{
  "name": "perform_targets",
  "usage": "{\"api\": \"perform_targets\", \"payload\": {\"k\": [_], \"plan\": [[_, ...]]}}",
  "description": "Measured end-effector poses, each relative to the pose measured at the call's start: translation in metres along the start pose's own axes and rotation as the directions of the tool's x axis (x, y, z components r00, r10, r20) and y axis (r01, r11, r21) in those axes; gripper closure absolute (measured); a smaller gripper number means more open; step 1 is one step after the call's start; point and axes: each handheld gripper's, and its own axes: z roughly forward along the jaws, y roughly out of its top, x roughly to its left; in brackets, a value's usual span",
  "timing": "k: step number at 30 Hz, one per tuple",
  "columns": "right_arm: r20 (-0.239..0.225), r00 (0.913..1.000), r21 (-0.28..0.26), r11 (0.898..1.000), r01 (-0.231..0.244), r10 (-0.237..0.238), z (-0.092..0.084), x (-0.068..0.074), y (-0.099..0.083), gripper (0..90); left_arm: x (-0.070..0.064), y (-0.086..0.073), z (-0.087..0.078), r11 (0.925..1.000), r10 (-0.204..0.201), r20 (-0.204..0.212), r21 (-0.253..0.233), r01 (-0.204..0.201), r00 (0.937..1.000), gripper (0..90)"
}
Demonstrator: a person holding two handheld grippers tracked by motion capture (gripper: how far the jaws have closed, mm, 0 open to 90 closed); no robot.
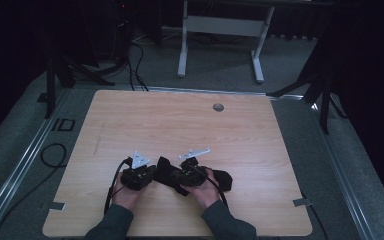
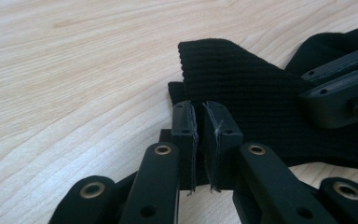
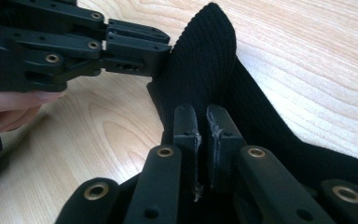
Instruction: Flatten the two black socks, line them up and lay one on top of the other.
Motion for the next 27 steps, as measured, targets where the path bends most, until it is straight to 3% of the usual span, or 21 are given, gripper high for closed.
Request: {"api": "perform_targets", "payload": {"k": [9,21,25,27], "plan": [[-0.006,1.0000,0.014,1.000,0.001,-0.001,0.003,0.002,-0.002,83.3,-0.001,0.000,0.000,0.9999,0.011,-0.004,0.000,-0.011,0.9999,82.5],[-0.003,1.0000,0.041,0.999,0.002,-0.002,0.009,-0.001,-0.003,82.7,-0.010,0.000,0.010,0.9966,0.060,-0.040,0.059,-0.057,0.9974,83.1],[-0.019,0.9998,0.040,0.999,0.001,0.000,0.007,-0.002,-0.003,76.7,-0.012,0.000,0.010,0.9954,0.072,-0.043,0.066,-0.069,0.9965,83.6],[-0.039,0.9992,0.015,1.000,0.005,-0.005,0.002,-0.002,-0.001,72.3,-0.012,0.000,0.010,0.9952,0.074,-0.043,0.067,-0.071,0.9963,83.7]]}}
